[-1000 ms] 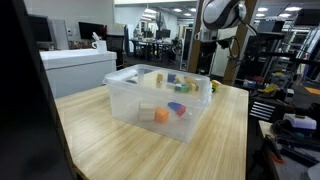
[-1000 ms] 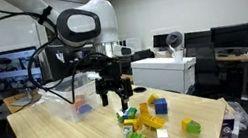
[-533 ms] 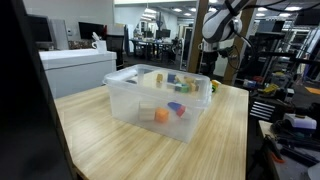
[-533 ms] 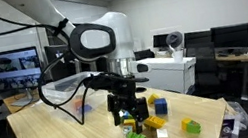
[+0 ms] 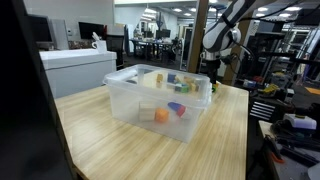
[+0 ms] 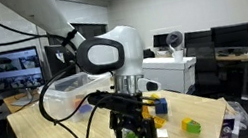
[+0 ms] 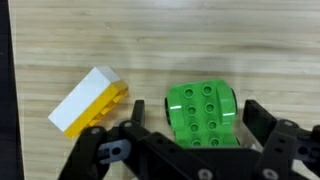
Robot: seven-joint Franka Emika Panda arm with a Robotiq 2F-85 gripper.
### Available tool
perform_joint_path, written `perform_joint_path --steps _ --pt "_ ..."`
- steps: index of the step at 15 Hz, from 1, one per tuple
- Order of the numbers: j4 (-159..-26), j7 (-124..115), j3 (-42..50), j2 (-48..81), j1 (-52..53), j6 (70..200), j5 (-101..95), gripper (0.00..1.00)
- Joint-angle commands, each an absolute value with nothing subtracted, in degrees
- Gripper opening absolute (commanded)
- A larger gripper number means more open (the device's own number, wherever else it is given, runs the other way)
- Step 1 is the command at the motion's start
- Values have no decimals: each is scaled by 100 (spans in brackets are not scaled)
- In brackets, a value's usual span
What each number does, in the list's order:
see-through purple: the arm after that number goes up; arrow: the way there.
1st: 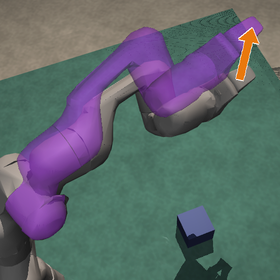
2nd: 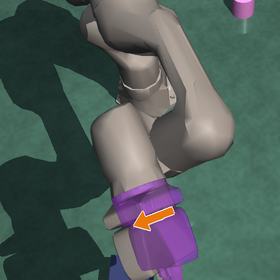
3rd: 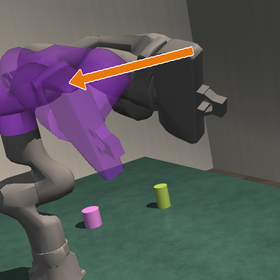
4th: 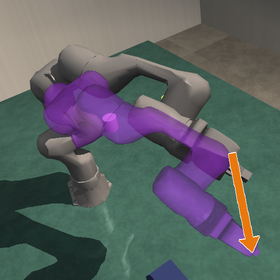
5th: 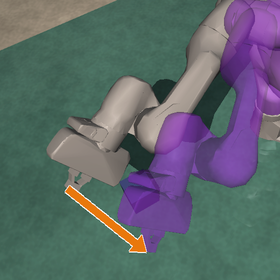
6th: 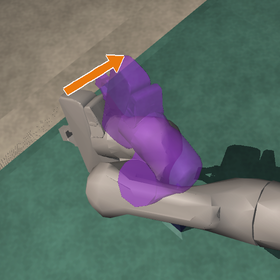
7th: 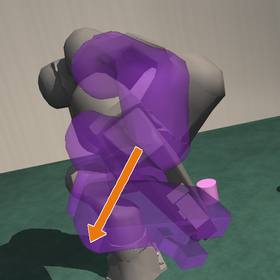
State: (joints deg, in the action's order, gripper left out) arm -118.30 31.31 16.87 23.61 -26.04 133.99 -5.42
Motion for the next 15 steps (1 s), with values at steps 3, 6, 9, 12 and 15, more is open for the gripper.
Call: perform_joint_path --steps 3,6,9,12,15 --pt "-11645 3475 1390 2692 -2834 13478 -436 75" --pt "-11706 3560 1281 2546 -2784 13175 -403 59" --pt "-11829 3458 1243 2314 -2650 12754 -430 42" --pt "-11987 3329 1156 2062 -2440 12384 -498 41" --pt "-12092 3054 1159 1704 -2169 12230 -628 41"
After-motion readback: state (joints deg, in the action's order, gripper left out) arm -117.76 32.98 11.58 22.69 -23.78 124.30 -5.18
